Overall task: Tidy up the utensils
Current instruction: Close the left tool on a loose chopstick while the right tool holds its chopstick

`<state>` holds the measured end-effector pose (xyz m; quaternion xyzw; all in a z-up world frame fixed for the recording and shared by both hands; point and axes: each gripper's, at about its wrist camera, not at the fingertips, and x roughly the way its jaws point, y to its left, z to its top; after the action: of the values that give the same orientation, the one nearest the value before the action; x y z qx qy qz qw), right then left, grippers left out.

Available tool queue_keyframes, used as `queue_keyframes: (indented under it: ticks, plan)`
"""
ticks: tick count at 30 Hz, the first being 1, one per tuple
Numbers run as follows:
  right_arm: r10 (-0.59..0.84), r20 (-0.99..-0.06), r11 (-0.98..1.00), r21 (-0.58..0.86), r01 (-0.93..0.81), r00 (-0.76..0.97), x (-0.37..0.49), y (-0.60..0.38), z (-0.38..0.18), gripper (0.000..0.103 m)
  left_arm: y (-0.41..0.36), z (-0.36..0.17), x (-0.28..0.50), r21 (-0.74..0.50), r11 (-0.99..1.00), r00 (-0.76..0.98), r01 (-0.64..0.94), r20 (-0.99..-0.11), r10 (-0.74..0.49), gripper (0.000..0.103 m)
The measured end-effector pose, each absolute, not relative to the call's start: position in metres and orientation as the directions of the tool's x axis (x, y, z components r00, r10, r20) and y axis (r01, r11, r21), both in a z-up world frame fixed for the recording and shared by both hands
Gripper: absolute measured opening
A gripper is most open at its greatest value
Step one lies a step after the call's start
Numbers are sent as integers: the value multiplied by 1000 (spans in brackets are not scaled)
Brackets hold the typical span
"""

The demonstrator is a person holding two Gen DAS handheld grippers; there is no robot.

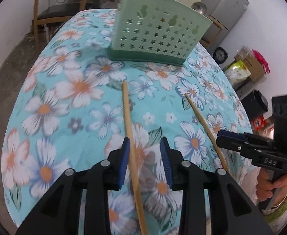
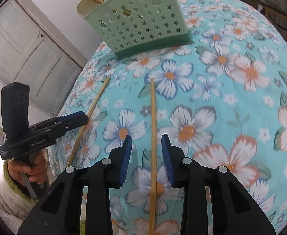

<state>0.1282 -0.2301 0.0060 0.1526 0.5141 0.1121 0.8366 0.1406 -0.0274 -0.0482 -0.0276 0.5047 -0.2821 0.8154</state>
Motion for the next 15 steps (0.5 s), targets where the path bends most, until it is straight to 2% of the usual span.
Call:
queue_keyframes:
  ticks: [11,15]
  plan:
    - [264,-863,962,270,-48,430,179,-221,-9,32,-49,-62,175,-135,865,415,483,-835,-362,31]
    - [227,-879,973,224,-57,420,188,-216,-16,27,-59,-62,179,-61,861,457,505,-827,-327,31]
